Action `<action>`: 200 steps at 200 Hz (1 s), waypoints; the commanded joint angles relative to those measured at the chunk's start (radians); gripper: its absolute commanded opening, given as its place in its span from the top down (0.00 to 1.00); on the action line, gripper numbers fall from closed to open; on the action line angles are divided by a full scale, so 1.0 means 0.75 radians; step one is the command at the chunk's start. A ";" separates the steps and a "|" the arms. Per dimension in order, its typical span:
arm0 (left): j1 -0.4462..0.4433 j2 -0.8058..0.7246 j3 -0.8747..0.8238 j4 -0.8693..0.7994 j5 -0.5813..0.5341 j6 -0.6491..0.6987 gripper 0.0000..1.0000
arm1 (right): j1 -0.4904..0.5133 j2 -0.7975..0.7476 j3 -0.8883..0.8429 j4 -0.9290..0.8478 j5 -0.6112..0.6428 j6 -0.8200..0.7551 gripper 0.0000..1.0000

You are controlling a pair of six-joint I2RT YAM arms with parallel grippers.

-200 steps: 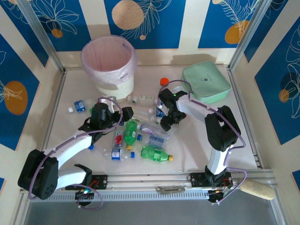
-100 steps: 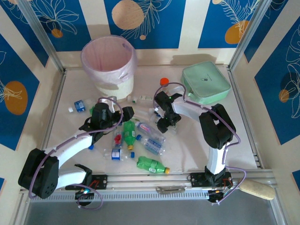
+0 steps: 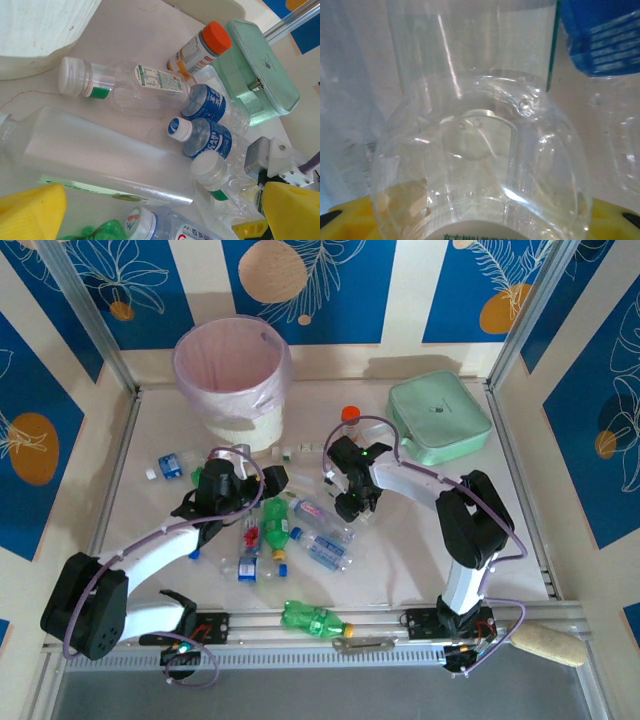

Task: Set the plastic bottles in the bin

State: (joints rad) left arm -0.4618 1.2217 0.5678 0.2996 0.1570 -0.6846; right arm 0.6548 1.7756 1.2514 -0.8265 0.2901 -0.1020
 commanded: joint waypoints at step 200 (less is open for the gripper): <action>-0.124 -0.033 0.163 0.296 0.098 -0.294 0.00 | 0.054 -0.433 -0.144 0.663 -0.381 0.285 0.58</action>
State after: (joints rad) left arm -0.5327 1.1797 0.6498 0.4500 0.2100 -0.8715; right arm 0.6655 1.4506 1.1469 -0.4400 0.0486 0.0654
